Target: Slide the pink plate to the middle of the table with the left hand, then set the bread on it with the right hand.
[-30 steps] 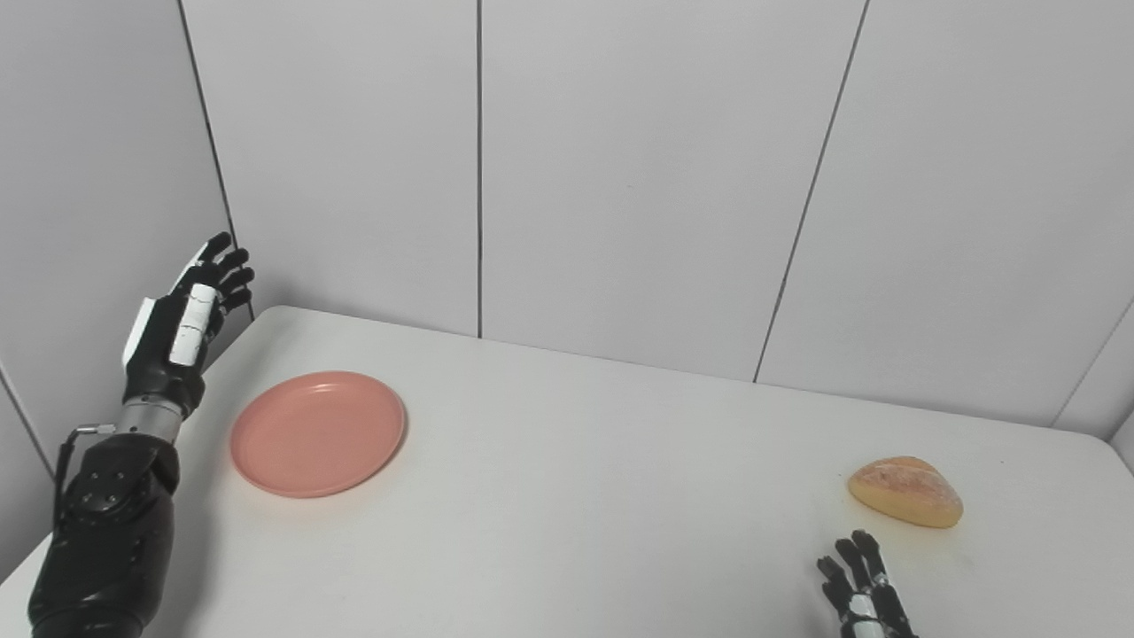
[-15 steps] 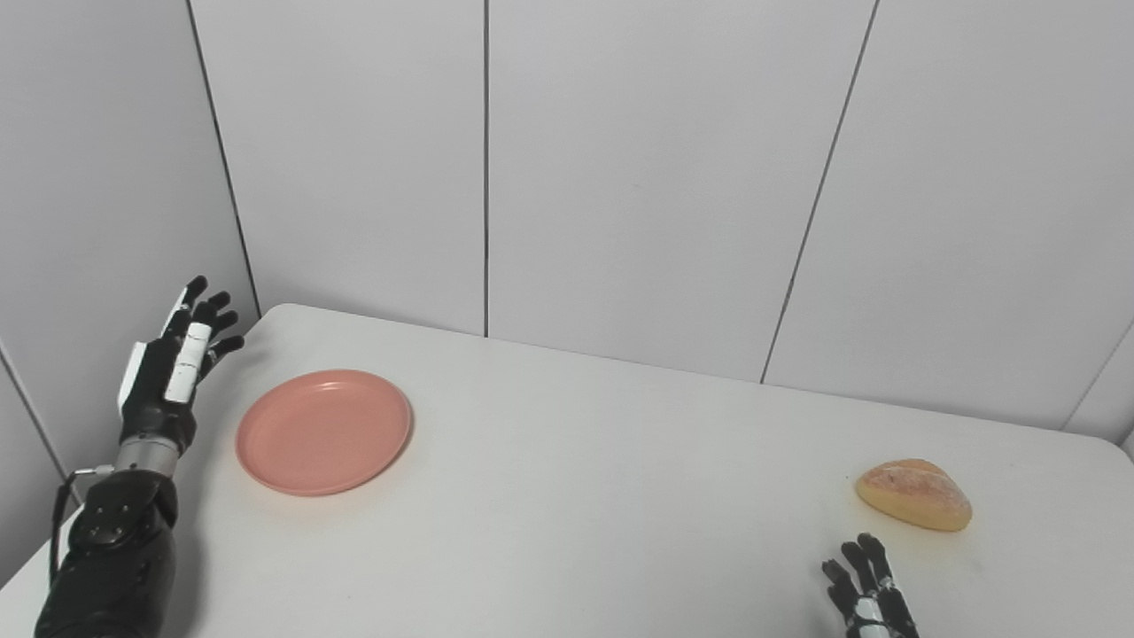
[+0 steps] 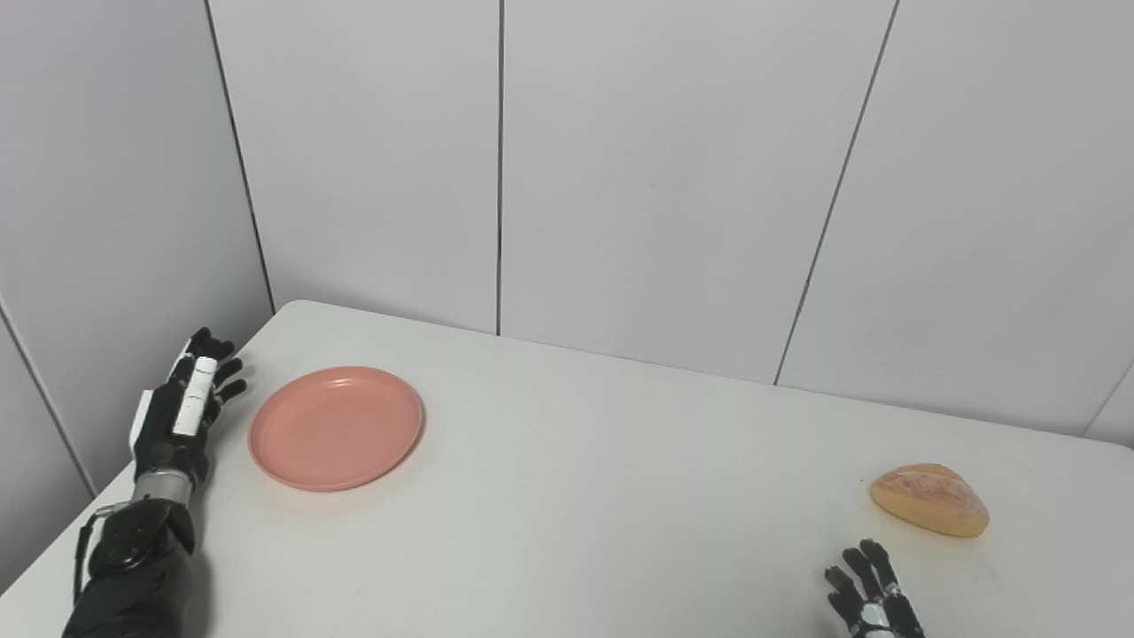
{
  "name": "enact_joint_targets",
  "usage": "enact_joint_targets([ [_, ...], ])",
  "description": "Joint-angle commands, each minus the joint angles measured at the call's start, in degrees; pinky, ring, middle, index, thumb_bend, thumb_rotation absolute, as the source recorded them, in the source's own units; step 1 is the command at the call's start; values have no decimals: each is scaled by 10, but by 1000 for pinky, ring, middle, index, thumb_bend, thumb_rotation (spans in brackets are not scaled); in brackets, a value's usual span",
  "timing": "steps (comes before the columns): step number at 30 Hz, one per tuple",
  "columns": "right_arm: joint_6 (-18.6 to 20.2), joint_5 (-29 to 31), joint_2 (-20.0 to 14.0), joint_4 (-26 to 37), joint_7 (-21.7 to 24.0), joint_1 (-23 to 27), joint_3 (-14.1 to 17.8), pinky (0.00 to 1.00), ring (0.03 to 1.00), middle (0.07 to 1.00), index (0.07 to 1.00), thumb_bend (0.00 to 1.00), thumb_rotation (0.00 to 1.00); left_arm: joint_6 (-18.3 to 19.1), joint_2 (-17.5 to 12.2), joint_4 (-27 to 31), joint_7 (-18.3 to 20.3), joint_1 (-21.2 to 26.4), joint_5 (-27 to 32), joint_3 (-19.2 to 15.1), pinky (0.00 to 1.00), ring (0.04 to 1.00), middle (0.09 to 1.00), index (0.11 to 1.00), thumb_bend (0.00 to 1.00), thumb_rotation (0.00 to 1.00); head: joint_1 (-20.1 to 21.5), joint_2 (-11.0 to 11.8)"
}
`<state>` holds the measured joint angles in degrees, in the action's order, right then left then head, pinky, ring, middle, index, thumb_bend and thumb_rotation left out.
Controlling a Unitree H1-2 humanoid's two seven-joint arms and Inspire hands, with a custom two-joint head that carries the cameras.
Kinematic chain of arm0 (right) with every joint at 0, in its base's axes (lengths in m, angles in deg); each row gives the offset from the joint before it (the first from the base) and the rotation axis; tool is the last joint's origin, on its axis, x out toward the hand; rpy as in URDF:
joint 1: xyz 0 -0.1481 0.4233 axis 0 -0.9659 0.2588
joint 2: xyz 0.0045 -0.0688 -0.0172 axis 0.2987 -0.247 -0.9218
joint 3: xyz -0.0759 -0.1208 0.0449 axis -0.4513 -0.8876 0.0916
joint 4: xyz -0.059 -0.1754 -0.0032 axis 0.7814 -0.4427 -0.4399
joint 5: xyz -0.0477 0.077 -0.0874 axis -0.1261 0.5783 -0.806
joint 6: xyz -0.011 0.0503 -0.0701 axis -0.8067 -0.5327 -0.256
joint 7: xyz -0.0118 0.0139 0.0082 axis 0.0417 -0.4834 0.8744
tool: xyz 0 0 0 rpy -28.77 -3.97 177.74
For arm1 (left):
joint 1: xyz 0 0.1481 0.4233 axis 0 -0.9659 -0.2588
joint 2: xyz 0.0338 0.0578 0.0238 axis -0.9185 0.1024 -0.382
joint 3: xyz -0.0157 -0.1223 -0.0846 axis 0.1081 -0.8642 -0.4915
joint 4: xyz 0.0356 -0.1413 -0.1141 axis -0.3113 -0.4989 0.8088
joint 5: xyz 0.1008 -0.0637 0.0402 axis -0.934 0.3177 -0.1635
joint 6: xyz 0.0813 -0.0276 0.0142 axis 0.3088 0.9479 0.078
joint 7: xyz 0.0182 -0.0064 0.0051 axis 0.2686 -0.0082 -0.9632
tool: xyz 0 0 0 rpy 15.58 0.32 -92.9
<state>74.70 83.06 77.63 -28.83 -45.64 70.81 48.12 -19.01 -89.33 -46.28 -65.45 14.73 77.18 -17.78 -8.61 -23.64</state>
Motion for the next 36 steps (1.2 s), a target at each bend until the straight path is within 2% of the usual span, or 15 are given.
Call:
enact_joint_targets([
  [1,9,1,-14,-12,1,-23,11,940,894,931,940,698,751,-23,-6,-4,-3,35,-3,1,825,854,878,909,873,786,0,-4],
  [2,10,1,-14,-10,1,-24,11,940,893,931,940,700,753,-23,-5,-14,-7,37,-10,4,818,848,872,904,863,790,0,-4],
  [6,12,1,-13,-7,2,-25,9,933,889,927,939,696,750,-24,-4,-50,-17,43,-35,22,763,822,857,882,963,805,1,-5],
  [8,12,1,-13,-6,2,-25,9,936,890,928,942,681,752,-24,-1,-58,-16,45,-38,25,735,820,858,878,971,803,2,-6],
  [13,13,1,-10,-4,2,-26,7,927,881,919,934,683,741,-24,13,-74,-4,44,-37,29,758,831,832,874,1000,764,5,-7],
  [19,17,3,-6,-5,0,-25,7,919,876,914,933,690,726,-24,17,-69,-2,41,-49,42,769,867,885,915,925,801,9,-7],
  [27,21,0,-5,-3,-2,-24,6,913,868,912,929,704,723,-24,21,-58,10,31,-47,42,728,856,893,921,992,816,14,-9],
  [34,26,-7,-2,-2,-5,-25,5,903,859,910,930,710,723,-24,28,-36,28,18,-46,48,781,898,907,947,888,854,16,-10],
  [36,28,-10,-1,-1,-7,-25,4,897,855,909,927,708,720,-24,29,-35,31,17,-49,51,758,897,912,936,858,861,17,-10],
])
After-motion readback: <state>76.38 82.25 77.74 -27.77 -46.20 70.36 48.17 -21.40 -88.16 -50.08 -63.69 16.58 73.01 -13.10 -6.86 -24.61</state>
